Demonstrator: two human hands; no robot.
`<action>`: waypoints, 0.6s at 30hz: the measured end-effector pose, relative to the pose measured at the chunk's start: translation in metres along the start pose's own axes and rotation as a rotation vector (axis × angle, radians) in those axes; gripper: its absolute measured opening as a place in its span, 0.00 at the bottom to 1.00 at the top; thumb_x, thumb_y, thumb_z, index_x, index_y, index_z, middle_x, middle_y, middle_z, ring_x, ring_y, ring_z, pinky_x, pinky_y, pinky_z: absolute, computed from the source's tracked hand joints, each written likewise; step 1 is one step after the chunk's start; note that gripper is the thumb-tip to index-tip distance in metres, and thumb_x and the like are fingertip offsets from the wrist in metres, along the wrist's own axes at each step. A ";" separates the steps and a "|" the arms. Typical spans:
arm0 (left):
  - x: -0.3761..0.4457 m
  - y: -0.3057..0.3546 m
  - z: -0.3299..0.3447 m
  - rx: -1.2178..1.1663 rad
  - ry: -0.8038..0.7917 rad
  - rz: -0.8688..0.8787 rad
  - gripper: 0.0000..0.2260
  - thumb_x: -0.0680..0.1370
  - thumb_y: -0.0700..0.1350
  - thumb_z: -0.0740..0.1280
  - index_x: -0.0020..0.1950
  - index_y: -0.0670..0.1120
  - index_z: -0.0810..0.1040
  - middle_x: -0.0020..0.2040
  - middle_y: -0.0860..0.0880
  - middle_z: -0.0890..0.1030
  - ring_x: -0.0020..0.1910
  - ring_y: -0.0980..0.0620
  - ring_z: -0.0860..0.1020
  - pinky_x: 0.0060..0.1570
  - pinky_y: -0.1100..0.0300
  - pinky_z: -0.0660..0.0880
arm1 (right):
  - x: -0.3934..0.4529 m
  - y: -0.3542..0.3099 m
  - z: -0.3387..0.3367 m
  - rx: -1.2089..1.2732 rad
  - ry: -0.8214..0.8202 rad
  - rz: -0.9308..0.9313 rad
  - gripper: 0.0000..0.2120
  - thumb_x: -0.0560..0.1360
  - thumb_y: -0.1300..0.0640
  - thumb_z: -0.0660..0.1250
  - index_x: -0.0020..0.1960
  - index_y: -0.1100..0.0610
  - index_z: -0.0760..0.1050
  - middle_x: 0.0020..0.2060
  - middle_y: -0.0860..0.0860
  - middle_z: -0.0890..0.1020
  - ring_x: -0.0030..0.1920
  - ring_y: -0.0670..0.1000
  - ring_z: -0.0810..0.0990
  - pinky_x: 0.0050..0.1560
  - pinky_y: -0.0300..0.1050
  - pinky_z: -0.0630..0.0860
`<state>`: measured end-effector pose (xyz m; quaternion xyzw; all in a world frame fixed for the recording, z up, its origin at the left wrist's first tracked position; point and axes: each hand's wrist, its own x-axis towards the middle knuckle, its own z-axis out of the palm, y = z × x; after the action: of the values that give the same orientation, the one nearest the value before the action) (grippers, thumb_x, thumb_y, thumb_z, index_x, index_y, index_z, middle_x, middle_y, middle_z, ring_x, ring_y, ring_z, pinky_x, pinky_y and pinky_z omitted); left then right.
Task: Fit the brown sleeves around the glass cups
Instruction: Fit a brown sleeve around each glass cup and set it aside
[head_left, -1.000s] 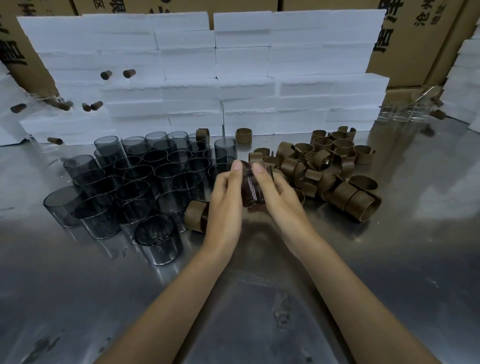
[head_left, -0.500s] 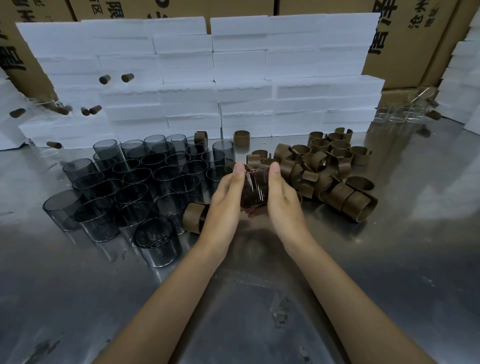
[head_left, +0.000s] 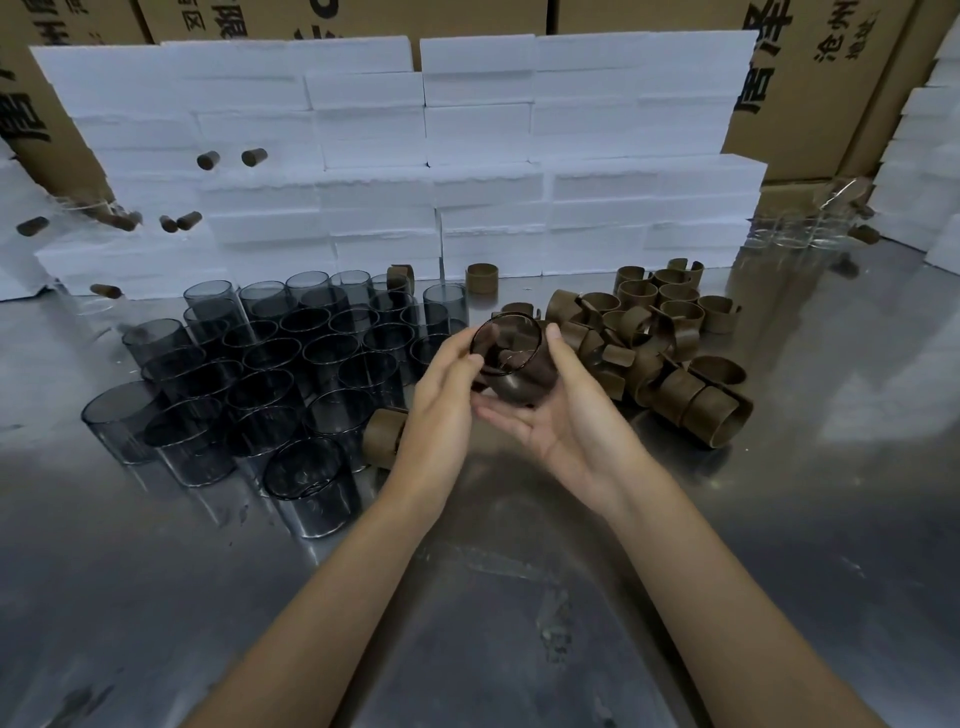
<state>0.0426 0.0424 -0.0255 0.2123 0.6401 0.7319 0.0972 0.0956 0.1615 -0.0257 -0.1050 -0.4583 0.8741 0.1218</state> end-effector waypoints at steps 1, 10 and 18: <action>-0.002 0.001 0.001 0.023 -0.034 0.023 0.16 0.85 0.40 0.58 0.68 0.52 0.79 0.58 0.57 0.85 0.59 0.64 0.80 0.60 0.68 0.74 | -0.001 -0.001 -0.001 0.040 -0.014 0.008 0.21 0.84 0.43 0.58 0.67 0.56 0.76 0.59 0.59 0.85 0.58 0.60 0.85 0.61 0.53 0.82; -0.005 0.001 0.000 0.018 -0.058 0.112 0.25 0.72 0.53 0.75 0.67 0.48 0.75 0.58 0.50 0.86 0.60 0.54 0.83 0.64 0.57 0.77 | -0.001 -0.004 -0.001 0.087 -0.094 -0.018 0.21 0.85 0.51 0.59 0.71 0.64 0.74 0.63 0.61 0.82 0.66 0.60 0.80 0.69 0.55 0.76; -0.001 -0.001 -0.002 -0.009 0.057 0.049 0.18 0.78 0.58 0.67 0.60 0.46 0.78 0.49 0.51 0.87 0.51 0.56 0.84 0.52 0.63 0.80 | -0.002 0.000 0.002 -0.067 -0.112 -0.068 0.15 0.84 0.52 0.62 0.61 0.57 0.83 0.62 0.60 0.83 0.62 0.56 0.83 0.59 0.48 0.81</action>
<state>0.0422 0.0405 -0.0264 0.2064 0.6341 0.7426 0.0618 0.0971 0.1593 -0.0247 -0.0445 -0.4965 0.8582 0.1222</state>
